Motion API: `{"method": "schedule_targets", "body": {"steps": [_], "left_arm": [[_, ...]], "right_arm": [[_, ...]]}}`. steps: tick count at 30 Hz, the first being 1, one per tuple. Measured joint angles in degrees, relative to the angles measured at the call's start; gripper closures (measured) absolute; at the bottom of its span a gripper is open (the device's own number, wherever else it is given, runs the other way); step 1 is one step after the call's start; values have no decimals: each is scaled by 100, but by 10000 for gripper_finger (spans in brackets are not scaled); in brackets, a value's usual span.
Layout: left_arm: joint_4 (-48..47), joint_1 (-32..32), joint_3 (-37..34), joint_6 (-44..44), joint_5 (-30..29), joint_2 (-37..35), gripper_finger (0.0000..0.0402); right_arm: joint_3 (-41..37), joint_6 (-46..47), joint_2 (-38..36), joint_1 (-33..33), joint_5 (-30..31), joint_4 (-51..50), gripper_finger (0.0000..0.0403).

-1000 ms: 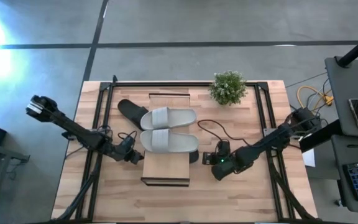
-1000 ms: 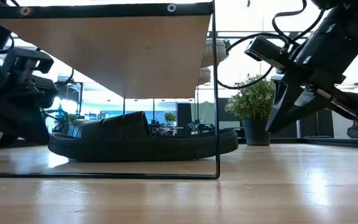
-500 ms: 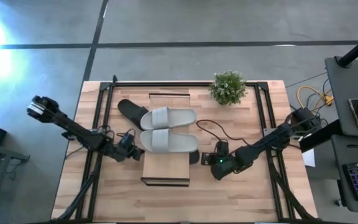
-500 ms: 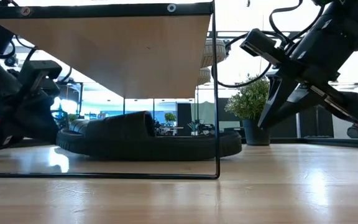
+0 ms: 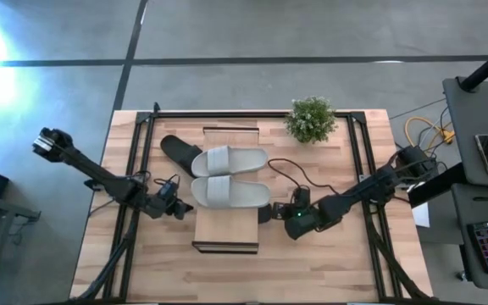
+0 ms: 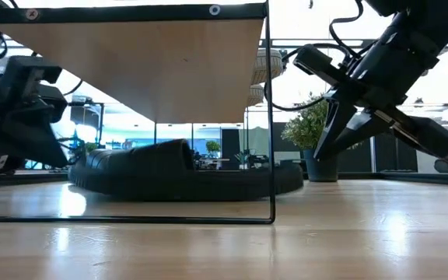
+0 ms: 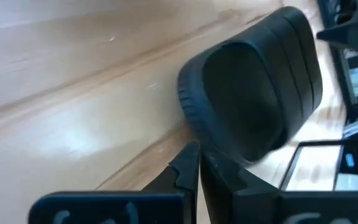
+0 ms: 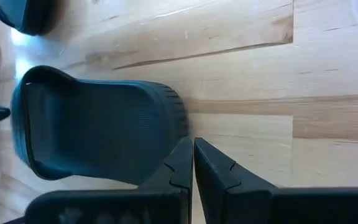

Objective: Pick and place slides into the shelf
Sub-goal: Move the bottom black slide under the shelf

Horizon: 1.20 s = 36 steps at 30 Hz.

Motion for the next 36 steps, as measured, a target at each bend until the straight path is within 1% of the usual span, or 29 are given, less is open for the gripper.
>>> {"method": "schedule_targets", "body": {"steps": [6, 9, 12, 14, 18, 22, 25, 30, 36], "left_arm": [[-495, -168, 84, 9, -9, -677, 402], [-476, -180, 200, 306, -17, -991, 402], [-470, -180, 372, 642, -73, -1289, 402], [-467, -183, 472, 860, -189, -1456, 402], [-471, -181, 549, 1061, -343, -1735, 402], [-630, -183, 548, 1071, -345, -1885, 402], [-803, -180, 546, 1069, -346, -1936, 402], [-1139, -183, 545, 1037, -325, -1930, 402], [-1281, -183, 540, 1032, -319, -1934, 402]], "right_arm": [[-37, -216, 0, -154, -107, -1, 394], [-57, -261, 27, -251, -167, 36, 394], [-81, -486, 168, -357, -378, 350, 394], [-79, -588, 328, -432, -460, 777, 394], [-56, -545, 571, -485, -453, 1075, 394], [-55, -459, 634, -485, -485, 1081, 394], [-55, -664, 634, -483, -663, 1239, 394], [-27, -711, 632, -481, -688, 1364, 394], [71, -970, 627, -483, -832, 1373, 394]]}}
